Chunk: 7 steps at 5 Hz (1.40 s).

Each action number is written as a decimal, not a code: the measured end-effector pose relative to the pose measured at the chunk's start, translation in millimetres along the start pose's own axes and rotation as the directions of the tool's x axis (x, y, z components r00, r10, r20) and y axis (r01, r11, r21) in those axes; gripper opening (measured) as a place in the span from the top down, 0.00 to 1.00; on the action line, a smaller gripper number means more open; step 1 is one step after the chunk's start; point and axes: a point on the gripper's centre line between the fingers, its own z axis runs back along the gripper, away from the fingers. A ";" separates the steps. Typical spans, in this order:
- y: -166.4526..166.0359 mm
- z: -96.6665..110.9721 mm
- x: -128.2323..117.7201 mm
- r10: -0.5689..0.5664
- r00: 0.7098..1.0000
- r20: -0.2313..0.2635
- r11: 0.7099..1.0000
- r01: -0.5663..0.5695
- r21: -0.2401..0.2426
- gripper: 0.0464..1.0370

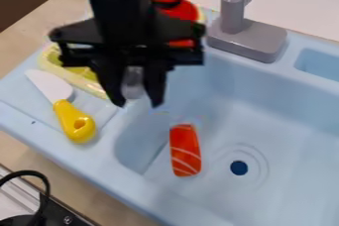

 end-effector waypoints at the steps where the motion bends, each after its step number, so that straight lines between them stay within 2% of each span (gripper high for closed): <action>1: 14.7 -3.9 15.5 -0.051 0.998 -0.022 0.998 0.052 0.030 0.69; 2: 23.0 -6.9 29.0 -0.085 0.996 -0.034 0.994 0.087 0.069 0.69; 3: 26.4 -11.8 38.6 -0.113 0.993 -0.037 0.990 0.116 0.084 0.69; 4: 30.1 -14.5 45.2 -0.129 0.991 -0.023 0.988 0.131 0.085 0.69; 5: 34.6 -25.9 51.0 -0.131 0.990 -0.044 0.987 0.134 0.090 0.69; 7: 41.2 -46.9 55.8 -0.152 0.986 -0.072 0.985 0.156 0.069 0.69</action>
